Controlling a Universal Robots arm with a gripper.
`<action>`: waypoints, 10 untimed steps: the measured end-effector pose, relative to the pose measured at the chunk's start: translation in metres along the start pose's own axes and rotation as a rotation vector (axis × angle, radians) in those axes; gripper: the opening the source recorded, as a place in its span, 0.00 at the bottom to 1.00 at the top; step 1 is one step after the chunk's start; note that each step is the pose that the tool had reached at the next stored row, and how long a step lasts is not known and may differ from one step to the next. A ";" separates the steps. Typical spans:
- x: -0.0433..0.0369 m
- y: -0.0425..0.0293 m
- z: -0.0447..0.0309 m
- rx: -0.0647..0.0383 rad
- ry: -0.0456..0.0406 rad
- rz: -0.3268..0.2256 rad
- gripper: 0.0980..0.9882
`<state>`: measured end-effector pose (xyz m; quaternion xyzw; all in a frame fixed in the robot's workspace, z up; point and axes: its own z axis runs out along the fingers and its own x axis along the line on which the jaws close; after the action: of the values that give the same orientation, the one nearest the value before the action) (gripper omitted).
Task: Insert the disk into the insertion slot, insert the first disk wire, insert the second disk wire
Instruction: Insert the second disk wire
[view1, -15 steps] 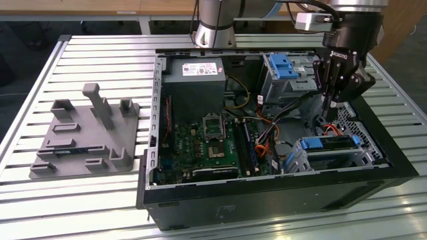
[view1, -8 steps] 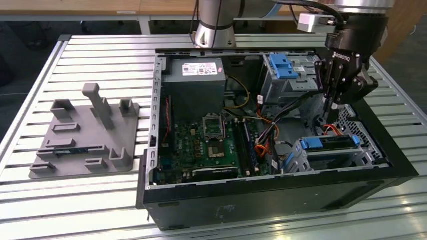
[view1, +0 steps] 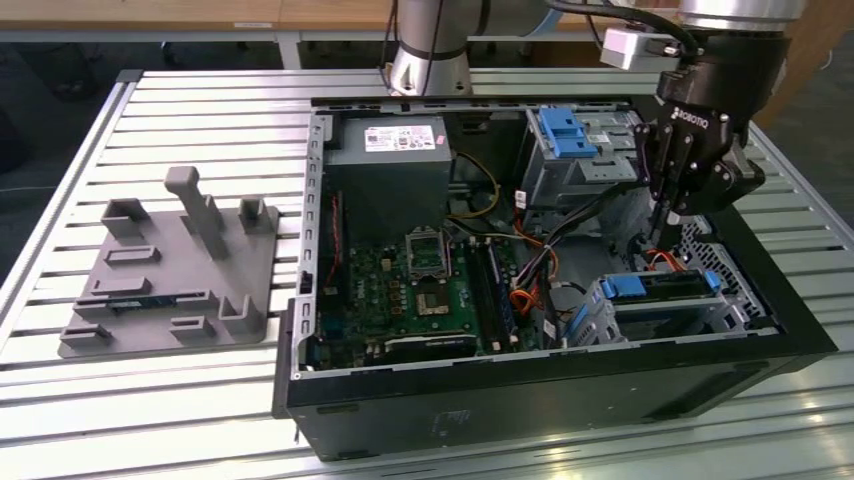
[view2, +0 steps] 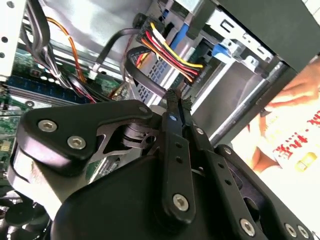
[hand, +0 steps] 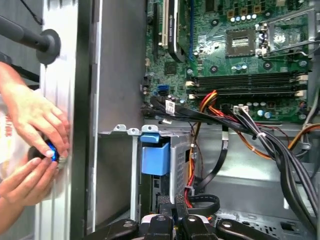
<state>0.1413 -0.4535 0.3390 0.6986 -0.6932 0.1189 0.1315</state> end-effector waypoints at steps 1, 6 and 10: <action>0.0011 0.0001 0.0004 0.001 -0.0150 0.000 0.06; 0.0067 0.0003 0.0024 0.005 -0.0773 0.000 0.06; 0.0142 0.0005 0.0020 0.005 -0.0955 0.000 0.06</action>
<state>0.1409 -0.4676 0.3421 0.7037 -0.6985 0.0872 0.0965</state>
